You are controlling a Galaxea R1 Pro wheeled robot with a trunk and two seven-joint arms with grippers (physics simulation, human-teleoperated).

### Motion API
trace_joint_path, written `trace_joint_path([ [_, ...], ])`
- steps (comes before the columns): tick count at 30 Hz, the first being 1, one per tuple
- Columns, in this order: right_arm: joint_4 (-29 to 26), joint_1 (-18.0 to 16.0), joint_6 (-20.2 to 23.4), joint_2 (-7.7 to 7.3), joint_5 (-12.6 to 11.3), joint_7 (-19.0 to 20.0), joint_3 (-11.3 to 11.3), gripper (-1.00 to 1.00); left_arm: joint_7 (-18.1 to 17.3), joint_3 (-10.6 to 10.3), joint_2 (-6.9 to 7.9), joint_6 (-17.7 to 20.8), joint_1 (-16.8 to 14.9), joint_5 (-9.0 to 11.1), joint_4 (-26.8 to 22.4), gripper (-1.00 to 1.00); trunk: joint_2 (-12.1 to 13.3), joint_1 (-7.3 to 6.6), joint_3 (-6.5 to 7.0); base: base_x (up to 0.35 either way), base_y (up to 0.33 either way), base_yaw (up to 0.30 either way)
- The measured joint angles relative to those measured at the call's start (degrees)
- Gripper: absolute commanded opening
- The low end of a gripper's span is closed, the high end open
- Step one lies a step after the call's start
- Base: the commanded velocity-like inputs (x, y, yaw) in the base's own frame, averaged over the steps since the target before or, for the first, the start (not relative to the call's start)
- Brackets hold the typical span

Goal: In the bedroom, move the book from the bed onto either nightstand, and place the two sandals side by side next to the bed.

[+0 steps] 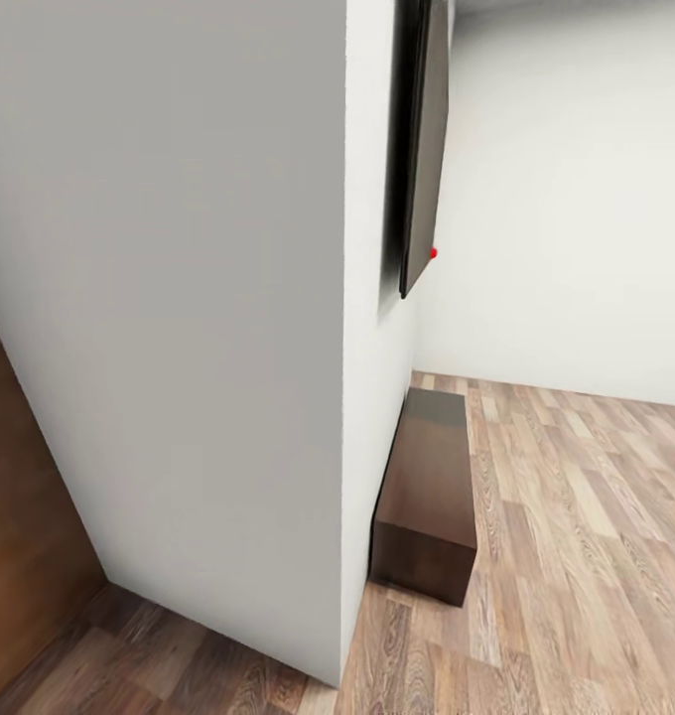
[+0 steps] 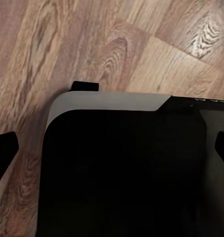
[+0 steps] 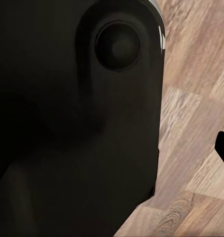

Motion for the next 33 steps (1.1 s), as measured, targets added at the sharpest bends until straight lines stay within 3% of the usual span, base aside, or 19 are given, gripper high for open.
trace_joint_path([
  [33, 0.0, 0.0, 0.0, 0.09, 0.0, 0.0, 0.0, 1.00, 0.0, 0.0, -0.02, 0.0, 0.0, 0.1, 0.0, 1.00, 0.0, 0.00, 0.00, 0.000, 0.000, -0.281],
])
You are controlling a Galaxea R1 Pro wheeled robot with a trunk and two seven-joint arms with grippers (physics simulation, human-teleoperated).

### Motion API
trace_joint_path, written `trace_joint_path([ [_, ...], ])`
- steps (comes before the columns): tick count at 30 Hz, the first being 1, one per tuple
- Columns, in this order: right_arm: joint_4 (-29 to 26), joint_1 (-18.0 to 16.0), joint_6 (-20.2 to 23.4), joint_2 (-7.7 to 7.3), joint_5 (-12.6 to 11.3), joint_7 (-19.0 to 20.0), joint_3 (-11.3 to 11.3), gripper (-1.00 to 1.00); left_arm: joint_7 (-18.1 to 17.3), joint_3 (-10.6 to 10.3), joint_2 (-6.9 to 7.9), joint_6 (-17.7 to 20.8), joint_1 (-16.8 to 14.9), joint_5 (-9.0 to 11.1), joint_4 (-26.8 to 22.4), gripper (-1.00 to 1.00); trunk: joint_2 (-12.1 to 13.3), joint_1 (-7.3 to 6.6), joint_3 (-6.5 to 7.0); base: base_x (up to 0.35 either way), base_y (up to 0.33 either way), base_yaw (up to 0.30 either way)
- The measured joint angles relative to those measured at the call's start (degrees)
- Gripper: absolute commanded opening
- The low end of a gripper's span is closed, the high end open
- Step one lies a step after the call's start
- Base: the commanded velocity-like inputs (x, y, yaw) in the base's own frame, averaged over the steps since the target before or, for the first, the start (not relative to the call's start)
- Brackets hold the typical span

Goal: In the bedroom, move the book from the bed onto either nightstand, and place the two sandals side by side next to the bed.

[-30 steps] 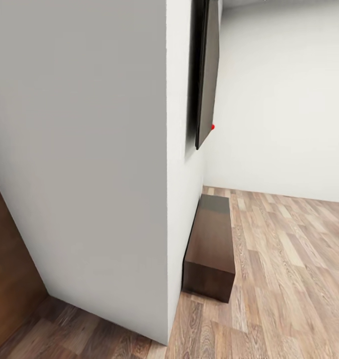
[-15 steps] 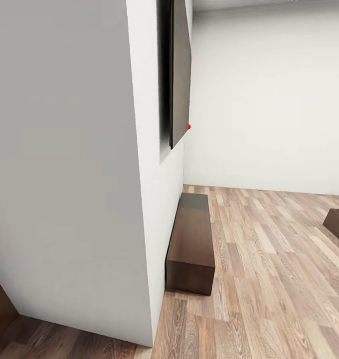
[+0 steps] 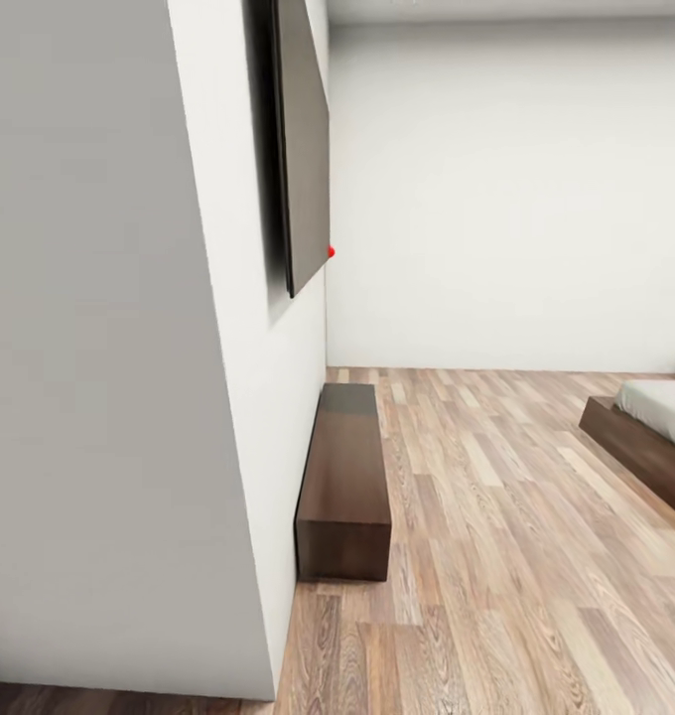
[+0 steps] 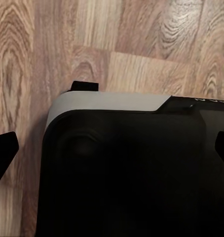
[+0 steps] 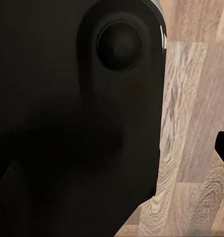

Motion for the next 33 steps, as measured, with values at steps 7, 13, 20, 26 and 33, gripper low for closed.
trace_joint_path([
  [7, 0.0, 0.0, 0.0, 0.05, 0.0, 0.0, 0.0, 1.00, 0.0, 0.0, 0.01, 0.0, 0.0, -0.1, 0.0, 1.00, 0.0, 0.00, 0.00, 0.000, 0.000, -0.251],
  [13, 0.0, 0.0, 0.0, 0.02, 0.0, 0.0, 0.0, 1.00, 0.0, -0.1, -0.07, 0.0, 0.0, 0.0, -0.1, 1.00, 0.0, 0.00, 0.03, 0.000, 0.000, -0.254],
  [20, 0.0, 0.0, 0.0, 0.04, 0.0, 0.0, 0.0, 1.00, 0.0, -0.1, -0.02, 0.0, 0.0, -0.1, -0.3, 1.00, 0.0, 0.00, 0.15, 0.000, 0.000, -0.279],
  [26, 0.0, 0.0, -0.1, 0.02, 0.0, 0.0, 0.0, 1.00, 0.0, 0.0, -0.01, 0.0, 0.0, 0.0, -0.3, 1.00, 0.0, 0.00, 0.27, 0.000, 0.000, -0.281],
  [33, 0.0, 0.0, -0.1, 0.03, 0.0, 0.0, 0.1, 1.00, 0.0, 0.0, -0.04, 0.0, 0.0, 0.0, -0.3, 1.00, 0.0, 0.00, 0.41, 0.000, 0.000, -0.281],
])
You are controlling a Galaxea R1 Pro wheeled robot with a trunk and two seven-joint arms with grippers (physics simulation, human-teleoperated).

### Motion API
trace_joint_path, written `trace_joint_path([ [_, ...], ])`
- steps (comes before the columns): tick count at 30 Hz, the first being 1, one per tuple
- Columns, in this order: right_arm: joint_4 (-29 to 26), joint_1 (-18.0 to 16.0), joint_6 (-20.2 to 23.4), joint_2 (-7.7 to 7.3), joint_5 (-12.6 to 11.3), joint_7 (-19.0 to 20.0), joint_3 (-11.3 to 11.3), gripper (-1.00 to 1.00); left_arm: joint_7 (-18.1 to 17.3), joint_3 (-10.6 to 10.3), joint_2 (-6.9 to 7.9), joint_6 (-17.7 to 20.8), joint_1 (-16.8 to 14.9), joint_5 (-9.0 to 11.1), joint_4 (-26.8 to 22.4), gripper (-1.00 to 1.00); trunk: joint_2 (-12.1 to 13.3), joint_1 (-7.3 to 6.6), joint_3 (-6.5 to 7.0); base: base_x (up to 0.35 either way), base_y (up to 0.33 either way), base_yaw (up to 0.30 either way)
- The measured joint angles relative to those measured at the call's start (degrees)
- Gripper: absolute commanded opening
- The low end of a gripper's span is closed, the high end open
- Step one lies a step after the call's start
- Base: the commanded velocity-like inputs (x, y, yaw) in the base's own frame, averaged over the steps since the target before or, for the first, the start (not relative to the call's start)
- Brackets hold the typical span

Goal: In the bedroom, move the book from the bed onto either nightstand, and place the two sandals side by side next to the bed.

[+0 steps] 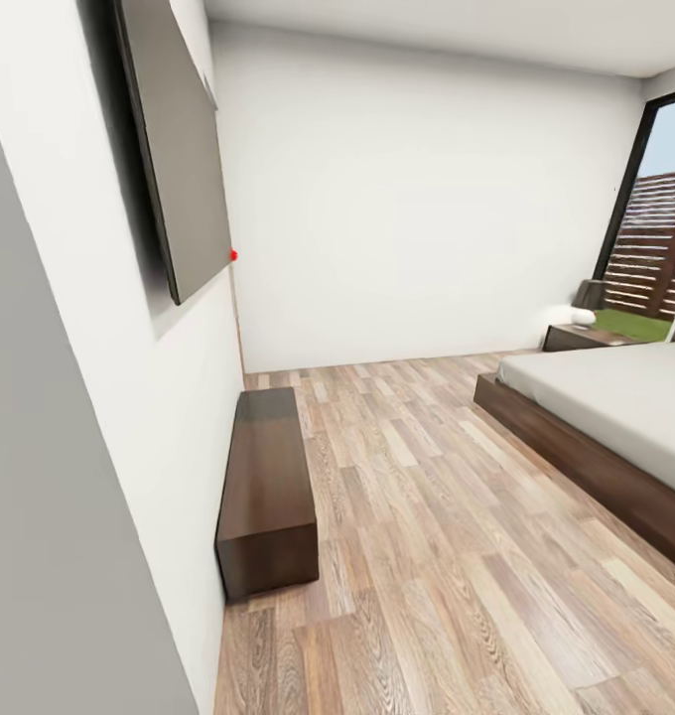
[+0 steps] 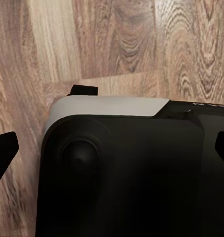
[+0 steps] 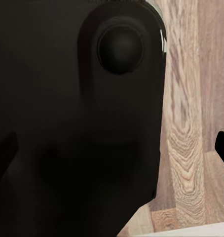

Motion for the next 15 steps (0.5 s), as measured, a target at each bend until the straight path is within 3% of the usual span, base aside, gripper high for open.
trace_joint_path([
  [15, 0.0, 0.0, -0.1, 0.03, 0.0, 0.0, 0.0, 1.00, 0.0, 0.0, 0.04, 0.0, 0.0, 0.0, 0.0, 1.00, 0.0, 0.00, 0.30, 0.000, 0.000, -0.281],
])
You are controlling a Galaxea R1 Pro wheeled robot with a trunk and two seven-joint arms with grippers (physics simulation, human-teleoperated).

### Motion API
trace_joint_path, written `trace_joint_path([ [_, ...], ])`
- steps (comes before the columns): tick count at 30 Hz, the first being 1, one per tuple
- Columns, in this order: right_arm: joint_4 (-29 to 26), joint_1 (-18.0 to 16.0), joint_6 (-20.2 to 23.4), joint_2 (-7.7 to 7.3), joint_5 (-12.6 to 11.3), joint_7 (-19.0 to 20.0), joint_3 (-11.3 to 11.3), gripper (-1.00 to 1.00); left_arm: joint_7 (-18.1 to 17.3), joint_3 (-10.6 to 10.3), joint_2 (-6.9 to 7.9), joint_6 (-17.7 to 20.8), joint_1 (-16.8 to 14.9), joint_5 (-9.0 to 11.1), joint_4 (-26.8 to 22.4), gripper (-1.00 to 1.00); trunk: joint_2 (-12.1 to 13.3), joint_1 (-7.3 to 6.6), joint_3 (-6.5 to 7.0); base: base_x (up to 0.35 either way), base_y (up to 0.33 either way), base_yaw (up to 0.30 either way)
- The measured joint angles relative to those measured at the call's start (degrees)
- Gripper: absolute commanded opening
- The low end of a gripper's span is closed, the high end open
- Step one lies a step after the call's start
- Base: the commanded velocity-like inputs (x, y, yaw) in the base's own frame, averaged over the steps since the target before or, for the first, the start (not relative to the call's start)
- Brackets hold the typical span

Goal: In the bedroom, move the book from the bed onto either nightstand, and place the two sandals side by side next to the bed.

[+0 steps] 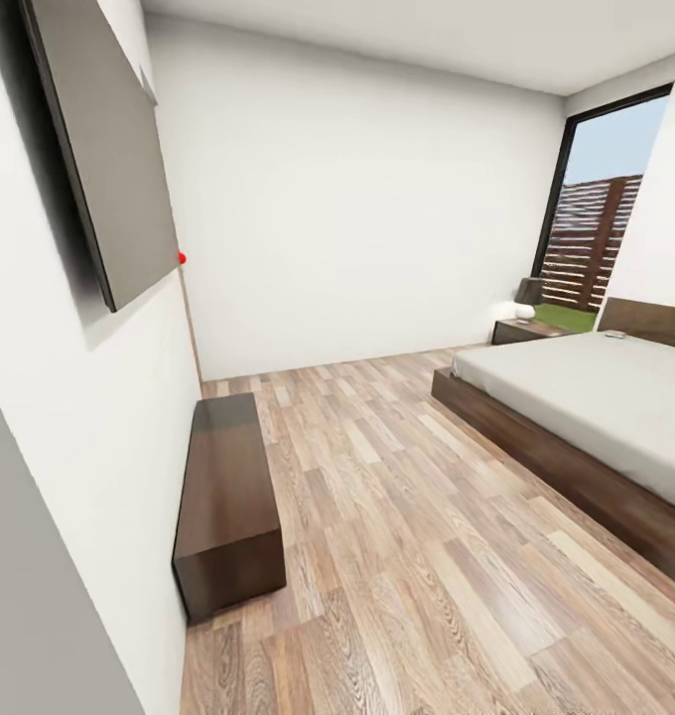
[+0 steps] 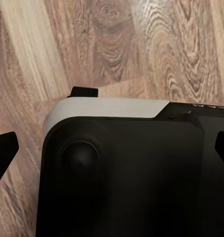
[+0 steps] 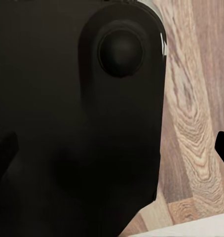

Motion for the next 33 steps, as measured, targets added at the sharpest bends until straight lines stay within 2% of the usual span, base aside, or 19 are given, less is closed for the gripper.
trace_joint_path([
  [33, 0.0, 0.0, 0.0, 0.02, 0.0, 0.0, 0.0, 1.00, 0.0, -0.1, -0.06, 0.1, 0.0, -0.2, 0.2, 1.00, 0.0, 0.00, 0.65, 0.000, 0.000, -0.281],
])
